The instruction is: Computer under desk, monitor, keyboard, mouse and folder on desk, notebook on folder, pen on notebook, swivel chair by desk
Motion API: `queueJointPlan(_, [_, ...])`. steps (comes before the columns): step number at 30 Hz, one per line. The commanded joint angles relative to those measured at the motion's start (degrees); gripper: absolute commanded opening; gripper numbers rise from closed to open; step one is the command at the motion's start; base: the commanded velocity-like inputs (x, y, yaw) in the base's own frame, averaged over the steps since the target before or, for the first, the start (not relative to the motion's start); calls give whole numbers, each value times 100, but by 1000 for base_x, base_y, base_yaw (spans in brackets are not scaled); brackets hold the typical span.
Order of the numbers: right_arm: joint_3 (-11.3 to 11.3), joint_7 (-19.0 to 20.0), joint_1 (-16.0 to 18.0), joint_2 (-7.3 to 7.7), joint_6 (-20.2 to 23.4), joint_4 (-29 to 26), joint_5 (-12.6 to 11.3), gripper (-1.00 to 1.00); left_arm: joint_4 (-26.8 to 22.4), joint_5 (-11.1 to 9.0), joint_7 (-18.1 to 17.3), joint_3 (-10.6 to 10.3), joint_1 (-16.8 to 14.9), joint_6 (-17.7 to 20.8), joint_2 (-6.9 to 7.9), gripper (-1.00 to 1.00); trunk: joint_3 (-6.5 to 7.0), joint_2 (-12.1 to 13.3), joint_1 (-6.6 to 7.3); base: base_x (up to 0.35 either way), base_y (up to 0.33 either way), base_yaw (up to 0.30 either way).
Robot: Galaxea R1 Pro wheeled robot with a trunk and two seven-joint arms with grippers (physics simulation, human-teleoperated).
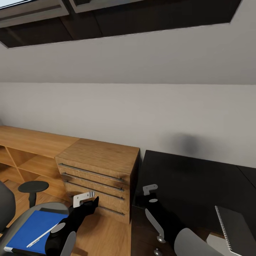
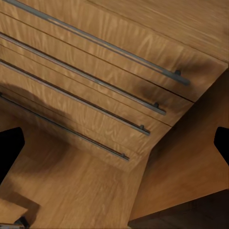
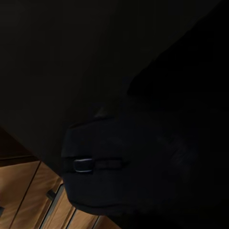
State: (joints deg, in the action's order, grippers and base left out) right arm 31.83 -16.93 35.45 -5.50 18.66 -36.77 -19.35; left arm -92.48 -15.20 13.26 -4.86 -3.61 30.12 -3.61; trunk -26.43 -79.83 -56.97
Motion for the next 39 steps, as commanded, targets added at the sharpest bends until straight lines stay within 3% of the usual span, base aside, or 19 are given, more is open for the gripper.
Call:
queueJointPlan(1, [34,-65,6,5,15,-9,-86,-100,-8,-61,50,-6,-2,20,1,100,-7,-4,0,0,0,0])
queueJointPlan(13, [20,-99,6,18,6,-53,-86,-100,-1,-62,54,2,0,20,1,100,-7,-4,0,0,0,0])
queueJointPlan(23, [-6,-129,6,322,52,-710,-138,-100,10,-62,62,1,0,20,1,100,173,397,219,0,0,0])
queueJointPlan(24, [-83,-187,6,365,59,-819,-171,-100,10,-62,66,0,0,19,1,100,191,437,241,0,0,0])
queueJointPlan(25, [-458,-385,6,402,81,-906,-281,-100,10,-58,69,-4,0,15,-4,100,209,477,263,0,0,0])
queueJointPlan(28, [-1131,-780,-3,421,364,-1208,-418,-100,10,-53,71,-11,0,13,-7,100,263,598,329,0,0,0])
queueJointPlan(34, [-1772,-1199,-46,426,741,-2010,-512,-100,3,-46,76,-97,2,4,-8,100,371,838,461,0,0,-4])
queueJointPlan(39, [-1988,-1358,-156,427,804,-2343,-569,-100,5,-37,87,-324,2,3,-3,100,474,1039,571,-1,0,-127])
